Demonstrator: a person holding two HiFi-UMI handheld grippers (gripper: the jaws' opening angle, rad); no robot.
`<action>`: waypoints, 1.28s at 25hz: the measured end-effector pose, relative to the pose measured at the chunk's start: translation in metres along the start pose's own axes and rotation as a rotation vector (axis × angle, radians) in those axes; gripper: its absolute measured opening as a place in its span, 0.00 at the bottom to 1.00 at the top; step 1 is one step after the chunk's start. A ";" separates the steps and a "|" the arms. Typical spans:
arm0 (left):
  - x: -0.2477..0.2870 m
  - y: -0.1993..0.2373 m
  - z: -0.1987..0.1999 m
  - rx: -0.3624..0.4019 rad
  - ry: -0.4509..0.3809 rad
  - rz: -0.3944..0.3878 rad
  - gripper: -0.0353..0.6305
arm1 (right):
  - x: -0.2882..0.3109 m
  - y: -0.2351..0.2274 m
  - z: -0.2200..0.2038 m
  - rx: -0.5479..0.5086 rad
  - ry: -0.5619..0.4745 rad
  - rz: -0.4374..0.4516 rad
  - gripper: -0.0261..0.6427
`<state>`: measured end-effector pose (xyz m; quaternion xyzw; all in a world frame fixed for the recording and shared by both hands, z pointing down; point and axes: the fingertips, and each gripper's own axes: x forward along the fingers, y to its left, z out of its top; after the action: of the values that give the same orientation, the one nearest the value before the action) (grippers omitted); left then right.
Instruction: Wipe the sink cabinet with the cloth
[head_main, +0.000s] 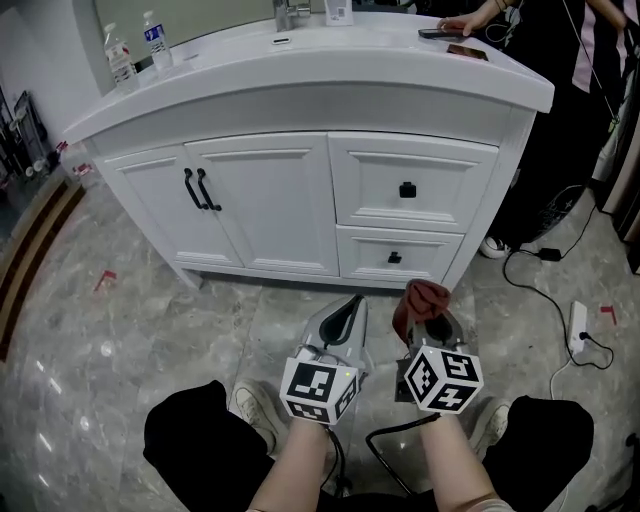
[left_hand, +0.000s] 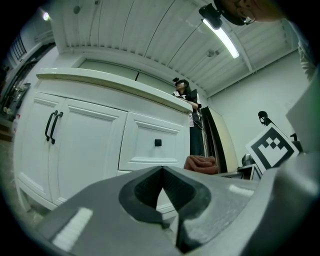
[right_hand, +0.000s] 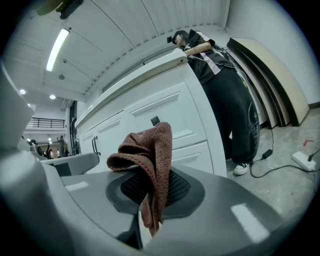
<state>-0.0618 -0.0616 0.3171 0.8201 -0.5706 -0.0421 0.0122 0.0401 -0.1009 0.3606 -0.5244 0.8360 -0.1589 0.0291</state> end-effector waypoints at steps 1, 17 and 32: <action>0.005 0.005 0.002 0.000 -0.006 -0.001 0.05 | 0.007 0.003 0.002 -0.013 0.000 0.006 0.16; 0.083 0.095 0.039 0.114 -0.035 0.030 0.05 | 0.131 0.064 0.101 -0.158 -0.114 0.188 0.16; 0.086 0.099 0.040 0.070 -0.049 0.007 0.05 | 0.171 0.133 0.146 -0.259 -0.179 0.337 0.16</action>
<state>-0.1283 -0.1757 0.2792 0.8168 -0.5746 -0.0420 -0.0304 -0.1202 -0.2334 0.2028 -0.3886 0.9193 0.0037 0.0618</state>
